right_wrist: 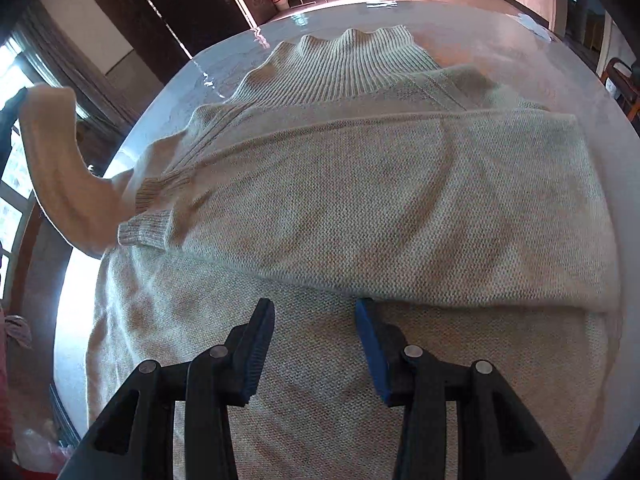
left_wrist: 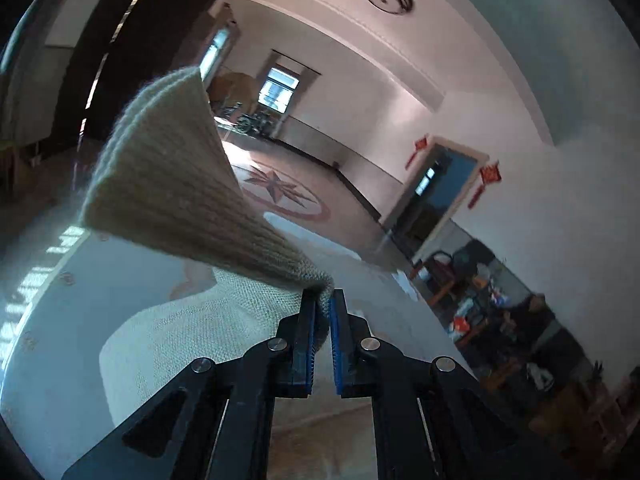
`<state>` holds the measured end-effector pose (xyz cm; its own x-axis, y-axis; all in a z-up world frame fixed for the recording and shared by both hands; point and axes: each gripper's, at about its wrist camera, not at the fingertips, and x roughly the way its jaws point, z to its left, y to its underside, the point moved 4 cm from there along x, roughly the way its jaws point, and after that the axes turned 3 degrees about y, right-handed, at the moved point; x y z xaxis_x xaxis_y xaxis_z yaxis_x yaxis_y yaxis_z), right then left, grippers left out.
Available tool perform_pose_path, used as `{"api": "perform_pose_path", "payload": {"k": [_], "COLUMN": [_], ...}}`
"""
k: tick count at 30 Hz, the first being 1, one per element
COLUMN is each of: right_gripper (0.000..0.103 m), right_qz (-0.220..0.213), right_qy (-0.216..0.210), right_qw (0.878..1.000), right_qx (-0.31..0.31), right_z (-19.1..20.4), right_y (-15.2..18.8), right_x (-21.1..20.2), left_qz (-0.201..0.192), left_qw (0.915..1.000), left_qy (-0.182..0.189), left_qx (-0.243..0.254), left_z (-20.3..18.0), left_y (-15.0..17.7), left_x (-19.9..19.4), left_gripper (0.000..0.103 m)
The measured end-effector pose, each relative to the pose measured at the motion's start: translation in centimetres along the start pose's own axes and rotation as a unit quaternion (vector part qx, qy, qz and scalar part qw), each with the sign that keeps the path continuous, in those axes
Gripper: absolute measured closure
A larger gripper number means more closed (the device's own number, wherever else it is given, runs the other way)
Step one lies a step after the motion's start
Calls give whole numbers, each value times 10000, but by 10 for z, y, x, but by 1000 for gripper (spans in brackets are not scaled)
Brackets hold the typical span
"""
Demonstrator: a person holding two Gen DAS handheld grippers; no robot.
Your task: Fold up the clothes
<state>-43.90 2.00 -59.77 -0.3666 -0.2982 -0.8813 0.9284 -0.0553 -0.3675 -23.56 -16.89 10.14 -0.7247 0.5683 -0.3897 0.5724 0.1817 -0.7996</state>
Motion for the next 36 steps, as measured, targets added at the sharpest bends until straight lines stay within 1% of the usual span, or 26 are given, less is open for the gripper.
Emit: {"api": "perform_pose_path", "payload": {"k": [1,2,3,4,5,8,9,10,11,12,13,15,16,17,18,19,21,23,25,27,28,29,30,32,33,36], "right_gripper": [61,61,61,61,61,60,59,58,58,58,58,58,58,58,58,58,58,58,58,64,73,86,95,97,98,98], "right_qz": [-32,-63,-90,-112,-109,-182,-251,-328,-405,-464,-522,-624,-665,-684,-697,-680,-547,-449,-368,-498,-556,-580,-591,-694,-813,-1275], "right_qy": [-147,-289,-410,-513,-528,-528,-514,-553,-632,-783,-934,-1245,-1408,-1589,-1759,-1873,-2021,-1967,-1947,-2303,-2346,-2330,-2337,-2393,-2381,-2251], "right_qw": [9996,9982,9955,9921,9903,9858,9854,9853,9848,9828,9805,9738,9695,9645,9592,9541,9425,9339,9237,9080,9051,9062,9085,9149,9207,9349], "right_qx": [257,525,849,1141,1284,1581,1602,1580,1568,1609,1650,1797,1895,1997,2101,2235,2605,2950,3279,3464,3502,3480,3413,3177,2983,2430], "right_z": [-5,-11,-19,-28,-42,-78,-87,-93,-94,-97,-100,-110,-116,-118,-121,-124,-132,-131,-129,-123,-122,-120,-114,-103,-97,-78], "right_y": [-1,-1,9,18,24,39,42,41,37,28,19,-2,-15,-29,-43,-55,-73,-89,-105,-113,-115,-116,-118,-120,-120,-128], "right_x": [-3,-6,-11,-17,-24,-49,-57,-65,-71,-71,-71,-71,-70,-62,-55,-49,-32,-6,20,39,40,41,40,24,11,-23], "left_qz": [490,978,1582,2181,2769,3230,3165,3099,2900,2699,2496,1918,1673,1432,1230,1090,1008,1073,1089,1105,1113,1121,1158,1223,1252,1246], "left_qw": [9978,9910,9829,9709,9553,9445,9464,9482,9540,9594,9641,9777,9819,9838,9831,9798,9676,9605,9612,9617,9619,9620,9621,9620,9619,9628], "left_qy": [38,74,-47,-168,-288,4,108,211,118,25,-69,-556,-801,-1074,-1328,-1579,-2060,-2128,-2169,-2210,-2230,-2250,-2285,-2327,-2334,-2275], "left_qx": [456,907,942,973,999,607,638,669,747,825,902,646,377,61,-259,-559,-1054,-1433,-1311,-1189,-1128,-1067,-934,-741,-681,-756], "left_z": [-33,-65,-74,-83,-91,-101,-102,-102,-97,-91,-86,-56,-35,-12,8,26,63,86,89,92,94,96,94,91,90,91], "left_y": [20,41,71,101,131,185,191,197,193,188,184,160,148,135,125,112,108,113,119,126,129,132,133,134,135,133], "left_x": [32,64,85,105,125,105,93,81,71,60,49,34,32,35,30,30,28,25,26,26,27,27,28,30,31,31], "left_gripper": [90,88,82,82,82,83,82,77,75,70,61,54,52,52,48,44,44,44,44,44,44,44,43,43,42,42]}}
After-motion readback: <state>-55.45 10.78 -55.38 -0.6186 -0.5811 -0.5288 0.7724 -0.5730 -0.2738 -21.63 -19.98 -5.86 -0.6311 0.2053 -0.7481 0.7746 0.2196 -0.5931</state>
